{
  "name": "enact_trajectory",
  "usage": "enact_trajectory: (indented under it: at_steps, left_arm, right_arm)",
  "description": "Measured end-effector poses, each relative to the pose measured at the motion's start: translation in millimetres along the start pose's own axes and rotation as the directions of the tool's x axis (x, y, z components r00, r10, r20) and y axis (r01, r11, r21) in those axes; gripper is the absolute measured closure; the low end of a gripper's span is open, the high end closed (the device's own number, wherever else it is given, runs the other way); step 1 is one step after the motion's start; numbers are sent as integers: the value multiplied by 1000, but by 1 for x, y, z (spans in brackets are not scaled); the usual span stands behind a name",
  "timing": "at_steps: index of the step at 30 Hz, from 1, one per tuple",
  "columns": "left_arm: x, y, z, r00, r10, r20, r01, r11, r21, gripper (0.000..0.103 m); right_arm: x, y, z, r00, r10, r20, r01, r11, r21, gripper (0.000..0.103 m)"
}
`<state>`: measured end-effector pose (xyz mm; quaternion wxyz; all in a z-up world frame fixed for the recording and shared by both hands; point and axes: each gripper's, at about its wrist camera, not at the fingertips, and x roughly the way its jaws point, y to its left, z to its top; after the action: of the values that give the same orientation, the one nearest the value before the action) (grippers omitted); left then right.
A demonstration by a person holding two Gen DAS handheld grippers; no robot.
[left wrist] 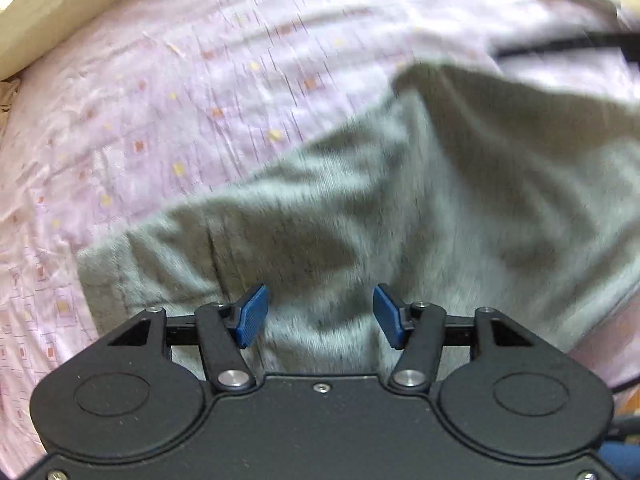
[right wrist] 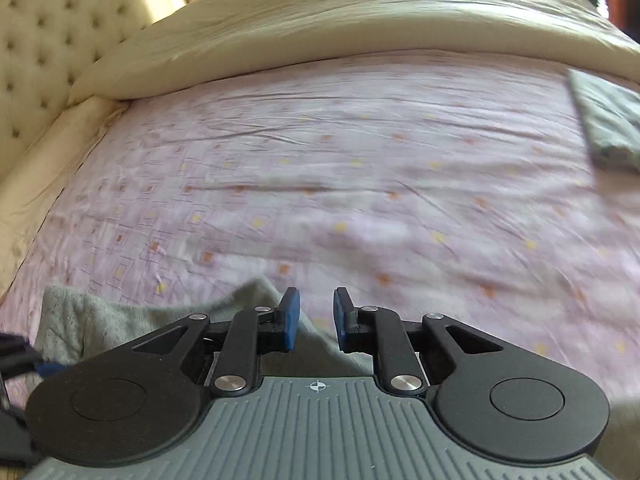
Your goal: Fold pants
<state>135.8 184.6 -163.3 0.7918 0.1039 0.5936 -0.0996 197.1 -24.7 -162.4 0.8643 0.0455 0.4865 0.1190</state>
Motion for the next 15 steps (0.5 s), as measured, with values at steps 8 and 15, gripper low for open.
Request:
enact_trajectory:
  at_steps: [8, 15]
  left_arm:
    - [19, 12, -16, 996, 60, -66, -61, 998, -19, 35]
    - [4, 6, -30, 998, 62, -24, -61, 997, 56, 36]
  right_arm:
    - [-37, -35, -103, 959, -231, -163, 252, 959, 127, 85]
    - [-79, -33, -125, 916, -358, -183, 392, 894, 214, 86]
